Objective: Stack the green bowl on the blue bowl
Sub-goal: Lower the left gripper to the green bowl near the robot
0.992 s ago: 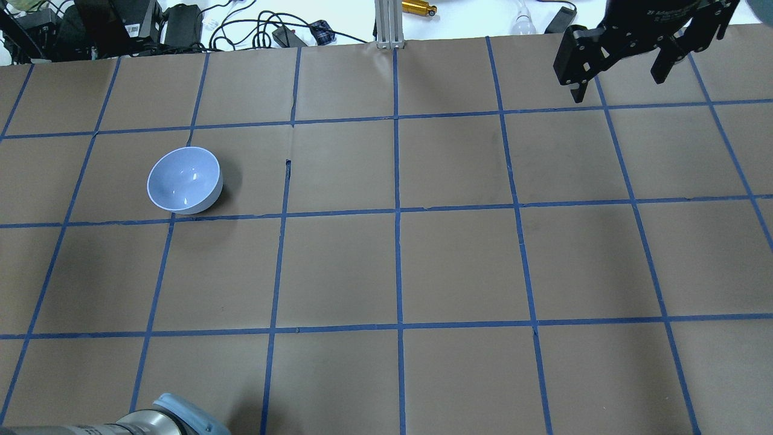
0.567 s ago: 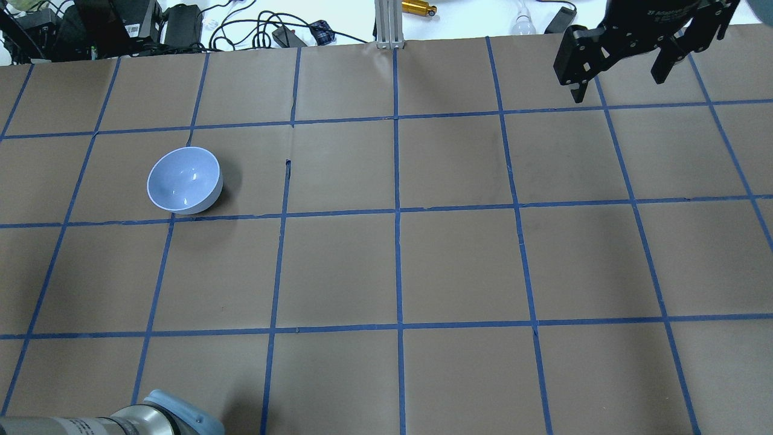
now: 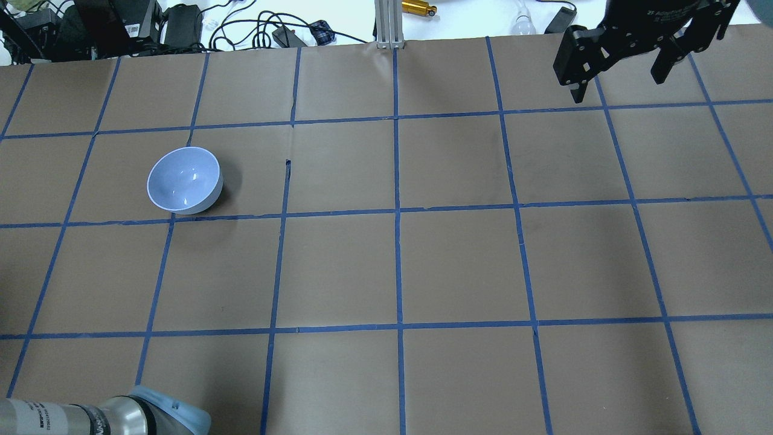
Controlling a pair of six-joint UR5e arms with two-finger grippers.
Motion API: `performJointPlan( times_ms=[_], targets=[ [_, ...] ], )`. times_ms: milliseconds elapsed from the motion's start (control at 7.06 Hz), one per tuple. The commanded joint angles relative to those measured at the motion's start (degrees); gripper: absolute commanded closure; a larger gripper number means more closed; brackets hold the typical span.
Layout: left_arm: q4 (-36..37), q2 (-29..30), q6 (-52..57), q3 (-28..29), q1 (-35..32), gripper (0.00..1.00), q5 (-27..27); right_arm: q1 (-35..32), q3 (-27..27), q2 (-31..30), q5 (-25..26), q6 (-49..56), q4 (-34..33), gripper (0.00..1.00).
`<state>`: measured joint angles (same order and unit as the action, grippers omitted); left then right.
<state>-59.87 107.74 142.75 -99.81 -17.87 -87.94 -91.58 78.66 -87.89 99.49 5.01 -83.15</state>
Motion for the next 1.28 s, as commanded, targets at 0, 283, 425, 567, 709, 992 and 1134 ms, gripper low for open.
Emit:
performJointPlan(
  times_ms=[0,283,425,567,709,992,1134],
  targets=[
    [2.2,4.2,2.4,0.3,-0.1,0.00,-0.4,0.0,0.0,0.0,0.0,0.0,0.0,0.00],
    [2.7,6.5,2.5,2.3,-0.6,0.00,-0.3,0.1,0.0,0.0,0.0,0.0,0.0,0.00],
    [2.7,7.5,3.0,3.4,-0.6,0.00,-0.2,0.1,0.0,0.0,0.0,0.0,0.0,0.00],
    [2.7,8.2,4.1,3.8,-1.1,0.00,-0.2,0.0,0.0,0.0,0.0,0.0,0.0,0.00],
    [2.8,8.7,5.1,3.8,-1.7,0.00,-0.2,0.0,0.0,0.0,0.0,0.0,0.0,0.00],
    [2.7,9.1,5.3,3.8,-3.5,0.00,-0.4,0.1,0.0,0.0,0.0,0.0,0.0,0.00],
    [2.7,9.2,5.3,3.8,-3.7,0.00,-0.5,0.0,0.0,0.0,0.0,0.0,0.0,0.00]
  ],
)
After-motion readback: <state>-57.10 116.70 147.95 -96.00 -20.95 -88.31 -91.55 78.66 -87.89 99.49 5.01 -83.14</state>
